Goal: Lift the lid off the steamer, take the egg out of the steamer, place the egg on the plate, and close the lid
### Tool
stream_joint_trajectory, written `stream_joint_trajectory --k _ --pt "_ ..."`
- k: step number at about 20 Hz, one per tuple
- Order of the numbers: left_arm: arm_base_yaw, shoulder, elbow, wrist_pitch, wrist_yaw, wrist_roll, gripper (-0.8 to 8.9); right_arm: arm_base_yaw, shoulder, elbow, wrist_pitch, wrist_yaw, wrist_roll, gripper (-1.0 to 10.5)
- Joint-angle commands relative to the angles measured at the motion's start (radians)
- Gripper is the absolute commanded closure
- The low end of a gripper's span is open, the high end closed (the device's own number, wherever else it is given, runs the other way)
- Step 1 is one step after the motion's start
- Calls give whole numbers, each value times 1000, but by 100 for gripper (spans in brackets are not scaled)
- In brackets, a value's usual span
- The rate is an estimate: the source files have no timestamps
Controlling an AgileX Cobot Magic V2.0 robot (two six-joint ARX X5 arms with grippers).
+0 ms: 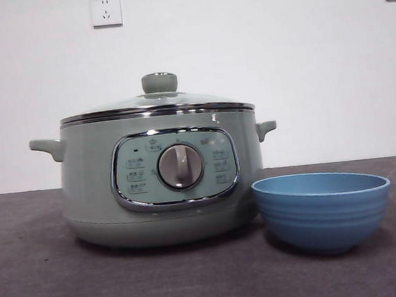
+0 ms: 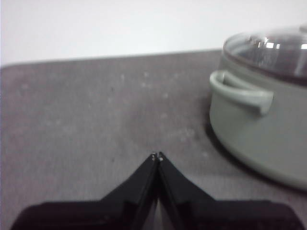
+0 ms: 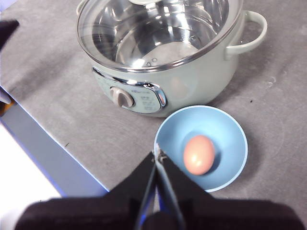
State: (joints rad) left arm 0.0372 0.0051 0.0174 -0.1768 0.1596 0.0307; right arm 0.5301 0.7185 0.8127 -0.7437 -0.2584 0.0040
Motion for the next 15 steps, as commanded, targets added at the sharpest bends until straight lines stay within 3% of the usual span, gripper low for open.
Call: stream_joint_trajectory --k 1,15 --pt "4 -3 -14 -3 -2 -24 817 2 0 -9 2 2 6 946" --pt "4 -3 -13 3 -1 -31 817 2 0 -9 2 3 5 946"
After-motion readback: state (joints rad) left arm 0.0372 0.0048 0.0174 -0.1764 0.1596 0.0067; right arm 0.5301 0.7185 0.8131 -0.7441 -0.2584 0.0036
